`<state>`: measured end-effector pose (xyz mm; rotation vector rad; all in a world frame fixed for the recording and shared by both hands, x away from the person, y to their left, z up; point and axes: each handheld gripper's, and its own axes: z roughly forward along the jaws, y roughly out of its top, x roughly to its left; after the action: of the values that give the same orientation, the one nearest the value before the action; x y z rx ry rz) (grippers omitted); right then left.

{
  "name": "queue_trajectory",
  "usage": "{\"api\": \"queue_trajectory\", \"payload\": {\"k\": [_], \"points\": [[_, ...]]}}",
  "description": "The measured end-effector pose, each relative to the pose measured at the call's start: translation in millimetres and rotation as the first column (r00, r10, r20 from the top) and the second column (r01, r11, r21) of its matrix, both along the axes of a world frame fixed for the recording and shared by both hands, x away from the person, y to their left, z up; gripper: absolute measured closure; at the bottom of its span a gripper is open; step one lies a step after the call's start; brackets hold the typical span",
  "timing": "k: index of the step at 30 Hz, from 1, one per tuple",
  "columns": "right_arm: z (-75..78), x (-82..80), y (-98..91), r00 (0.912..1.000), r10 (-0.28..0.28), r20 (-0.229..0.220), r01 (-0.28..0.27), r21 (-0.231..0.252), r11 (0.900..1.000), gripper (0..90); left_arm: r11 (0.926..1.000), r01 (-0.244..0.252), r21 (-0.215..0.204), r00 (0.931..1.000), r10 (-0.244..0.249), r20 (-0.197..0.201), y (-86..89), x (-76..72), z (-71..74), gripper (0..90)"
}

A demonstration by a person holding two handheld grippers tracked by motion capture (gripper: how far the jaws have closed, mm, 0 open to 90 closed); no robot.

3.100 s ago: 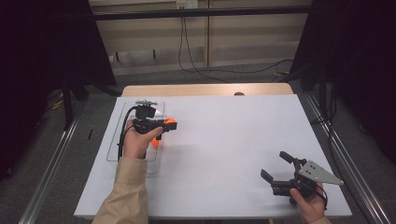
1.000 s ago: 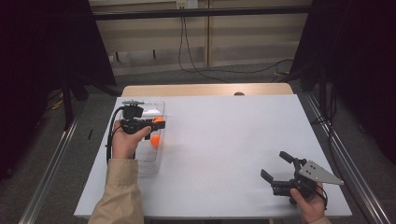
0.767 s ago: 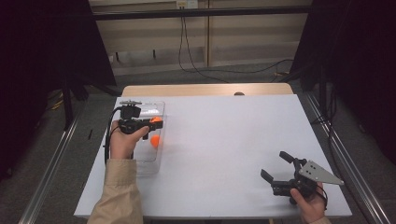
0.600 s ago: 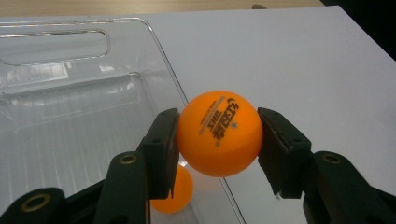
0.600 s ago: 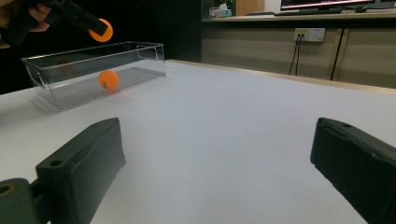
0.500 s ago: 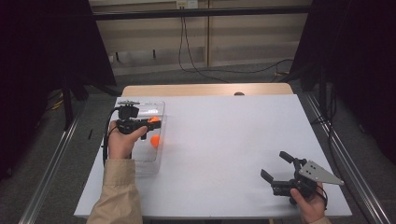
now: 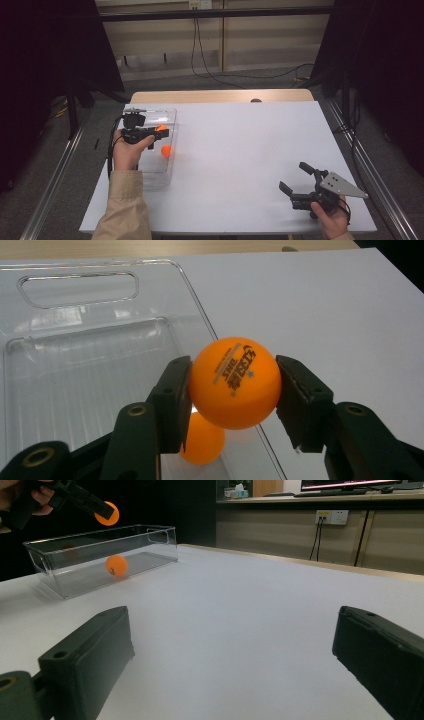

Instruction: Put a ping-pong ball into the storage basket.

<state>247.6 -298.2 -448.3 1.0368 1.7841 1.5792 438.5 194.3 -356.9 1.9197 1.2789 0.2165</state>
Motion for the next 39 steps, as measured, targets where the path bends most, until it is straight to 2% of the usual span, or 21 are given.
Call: {"api": "queue_trajectory", "payload": {"k": [39], "points": [[0.4, -0.2, -0.1, 1.0000, 0.000, 0.000, 0.000, 0.002, 1.0000, 2.1, 0.9962, -0.072, 0.049, 0.9974, 0.072, 0.004, 18.0, 2.3, -8.3, 51.0]]}}
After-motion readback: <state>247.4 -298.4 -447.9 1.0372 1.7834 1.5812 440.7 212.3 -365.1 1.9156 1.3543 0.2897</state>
